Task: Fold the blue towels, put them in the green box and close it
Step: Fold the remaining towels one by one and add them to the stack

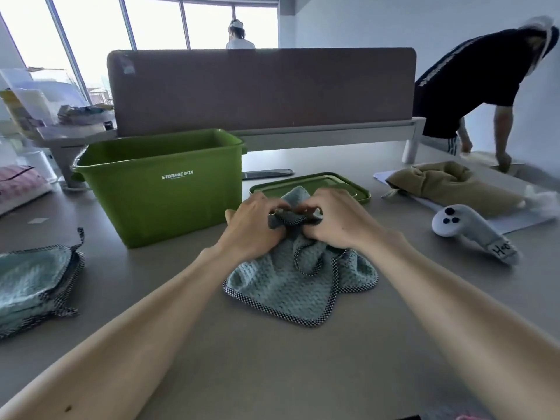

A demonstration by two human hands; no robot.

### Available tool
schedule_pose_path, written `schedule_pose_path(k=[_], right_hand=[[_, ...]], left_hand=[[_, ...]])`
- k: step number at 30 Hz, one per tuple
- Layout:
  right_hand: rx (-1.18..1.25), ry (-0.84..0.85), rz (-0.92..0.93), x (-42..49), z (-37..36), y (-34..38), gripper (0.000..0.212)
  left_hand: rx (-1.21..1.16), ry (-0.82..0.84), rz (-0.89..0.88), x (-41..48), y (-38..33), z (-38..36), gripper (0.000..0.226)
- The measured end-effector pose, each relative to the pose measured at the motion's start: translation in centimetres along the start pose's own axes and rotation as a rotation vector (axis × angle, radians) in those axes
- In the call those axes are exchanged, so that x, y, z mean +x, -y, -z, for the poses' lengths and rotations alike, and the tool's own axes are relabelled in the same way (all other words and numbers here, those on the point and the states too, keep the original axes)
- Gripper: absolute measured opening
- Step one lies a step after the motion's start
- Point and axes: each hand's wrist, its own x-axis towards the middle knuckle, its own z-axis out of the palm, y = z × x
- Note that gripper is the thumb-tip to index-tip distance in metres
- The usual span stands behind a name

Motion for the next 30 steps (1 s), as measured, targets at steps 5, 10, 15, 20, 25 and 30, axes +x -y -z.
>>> schedule_pose_path(k=[5,10,15,20,25,30], right_hand=[[0.127,-0.095,0.007,1.9,0.1,-1.0,0.017],[0.287,-0.272,-0.021,5.1,2.0,-0.6,0.025],[0.378,-0.399,0.005,7.9,3.7,1.2,0.024],[0.547,-0.486,0.051,9.7,4.4,3.6,0.02],[0.649,-0.498,0.101,10.7,4.6,5.8,0.02],[0.681,-0.52,0.118,10.9,3.7,5.7,0.017]], left_hand=[[-0.102,-0.111,-0.025,2.3,0.1,0.4,0.012],[-0.261,-0.119,-0.009,4.1,0.7,1.9,0.017],[-0.398,-0.098,0.073,5.3,2.3,2.8,0.027],[-0.847,0.093,-0.069,4.7,2.1,5.6,0.047],[-0.578,-0.091,-0.072,4.6,2.3,6.3,0.009],[-0.654,-0.276,0.029,4.7,3.9,8.5,0.014]])
